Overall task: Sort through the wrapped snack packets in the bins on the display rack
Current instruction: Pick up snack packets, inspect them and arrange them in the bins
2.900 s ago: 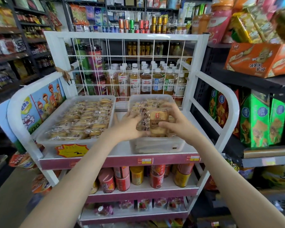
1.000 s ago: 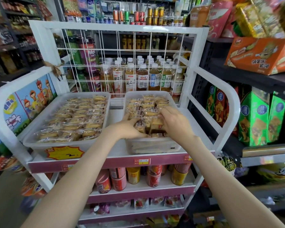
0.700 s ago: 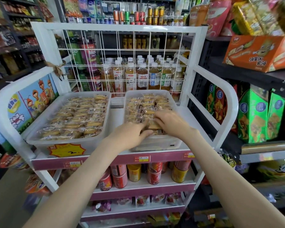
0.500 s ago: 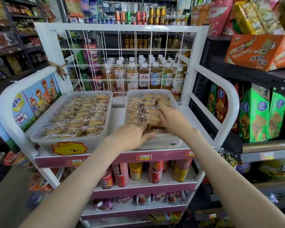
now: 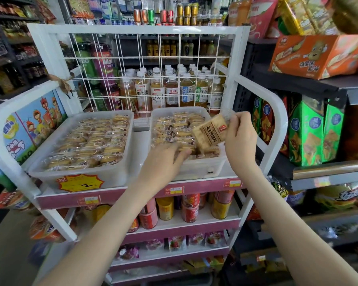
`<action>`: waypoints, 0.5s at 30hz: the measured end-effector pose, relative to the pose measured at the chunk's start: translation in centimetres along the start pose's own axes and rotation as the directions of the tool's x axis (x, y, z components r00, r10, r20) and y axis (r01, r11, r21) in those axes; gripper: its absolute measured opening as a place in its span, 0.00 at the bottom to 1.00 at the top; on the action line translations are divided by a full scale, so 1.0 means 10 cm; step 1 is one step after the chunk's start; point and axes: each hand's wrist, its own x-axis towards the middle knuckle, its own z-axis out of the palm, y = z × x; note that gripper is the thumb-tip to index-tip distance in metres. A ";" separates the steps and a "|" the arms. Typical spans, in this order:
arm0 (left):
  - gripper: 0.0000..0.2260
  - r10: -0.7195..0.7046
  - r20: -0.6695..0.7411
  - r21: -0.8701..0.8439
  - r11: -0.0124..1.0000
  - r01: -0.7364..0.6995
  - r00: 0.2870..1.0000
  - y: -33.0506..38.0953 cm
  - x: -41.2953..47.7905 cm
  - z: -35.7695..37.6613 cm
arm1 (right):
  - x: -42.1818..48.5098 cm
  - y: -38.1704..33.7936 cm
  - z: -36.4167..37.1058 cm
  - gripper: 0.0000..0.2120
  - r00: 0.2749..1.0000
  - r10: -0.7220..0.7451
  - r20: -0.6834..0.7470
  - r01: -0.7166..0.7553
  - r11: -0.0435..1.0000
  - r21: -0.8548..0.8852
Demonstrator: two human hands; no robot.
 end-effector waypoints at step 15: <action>0.03 -0.226 0.103 -0.634 0.735 0.239 0.969 0.32 -0.23 0.20 | -0.64 0.20 -0.42 0.08 0.966 0.214 0.142 -0.224 0.973 0.059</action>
